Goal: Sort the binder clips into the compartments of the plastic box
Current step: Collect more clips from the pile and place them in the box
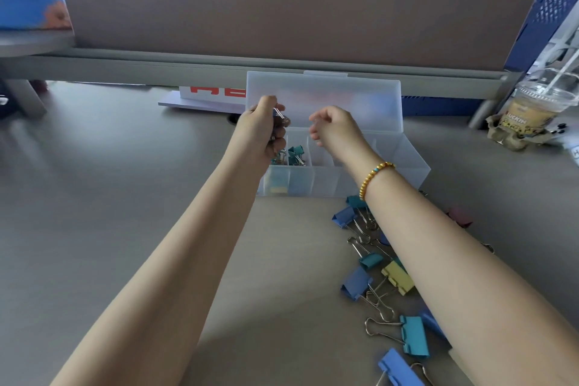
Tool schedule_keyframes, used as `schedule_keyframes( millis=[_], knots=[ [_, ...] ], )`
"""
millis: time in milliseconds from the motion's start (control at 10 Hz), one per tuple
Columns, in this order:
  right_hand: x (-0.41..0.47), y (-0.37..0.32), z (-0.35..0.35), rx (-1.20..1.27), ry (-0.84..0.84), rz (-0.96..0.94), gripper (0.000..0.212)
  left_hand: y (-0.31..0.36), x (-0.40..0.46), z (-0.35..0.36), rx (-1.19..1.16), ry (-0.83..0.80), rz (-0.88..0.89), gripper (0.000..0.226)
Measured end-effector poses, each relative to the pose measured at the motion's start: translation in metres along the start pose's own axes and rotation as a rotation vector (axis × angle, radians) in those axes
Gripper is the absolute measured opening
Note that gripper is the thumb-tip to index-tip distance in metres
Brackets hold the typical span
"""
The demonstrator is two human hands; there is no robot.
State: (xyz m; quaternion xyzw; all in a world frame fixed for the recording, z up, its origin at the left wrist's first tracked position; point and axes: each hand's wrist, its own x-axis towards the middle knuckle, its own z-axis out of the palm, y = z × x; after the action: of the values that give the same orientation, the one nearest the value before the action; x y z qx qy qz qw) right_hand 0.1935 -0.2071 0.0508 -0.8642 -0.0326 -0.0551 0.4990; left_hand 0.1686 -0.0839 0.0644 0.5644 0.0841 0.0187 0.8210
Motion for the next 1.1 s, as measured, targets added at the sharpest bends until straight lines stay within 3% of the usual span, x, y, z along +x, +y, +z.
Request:
schedule_keyframes(
  millis=[200,300,400,600,800,900,1000,1100],
  knots=[
    [-0.011,0.006,-0.012,0.162,0.106,-0.022,0.023,-0.009,0.017,0.035,0.149,0.032,0.010,0.024],
    [-0.012,0.010,-0.016,0.138,0.135,-0.044,0.026,-0.019,0.024,0.038,0.351,0.015,-0.006,0.024],
    [-0.010,0.013,-0.020,0.117,0.167,-0.066,0.026,-0.021,0.025,0.040,0.401,0.021,-0.033,0.021],
    [-0.008,0.015,-0.025,0.106,0.180,-0.087,0.022,-0.024,0.026,0.038,0.614,0.052,0.125,0.021],
    [-0.013,0.014,-0.028,0.100,0.165,-0.075,0.026,-0.026,0.024,0.031,0.598,0.021,0.108,0.013],
    [-0.015,0.014,-0.027,0.099,0.157,-0.069,0.026,-0.023,0.023,0.030,0.663,-0.006,0.078,0.019],
    [-0.015,0.014,-0.027,0.096,0.156,-0.067,0.025,-0.023,0.026,0.028,0.637,0.007,0.070,0.039],
    [-0.015,0.014,-0.027,0.103,0.144,-0.066,0.025,-0.023,0.024,0.029,0.573,0.009,0.071,0.028]
  ],
)
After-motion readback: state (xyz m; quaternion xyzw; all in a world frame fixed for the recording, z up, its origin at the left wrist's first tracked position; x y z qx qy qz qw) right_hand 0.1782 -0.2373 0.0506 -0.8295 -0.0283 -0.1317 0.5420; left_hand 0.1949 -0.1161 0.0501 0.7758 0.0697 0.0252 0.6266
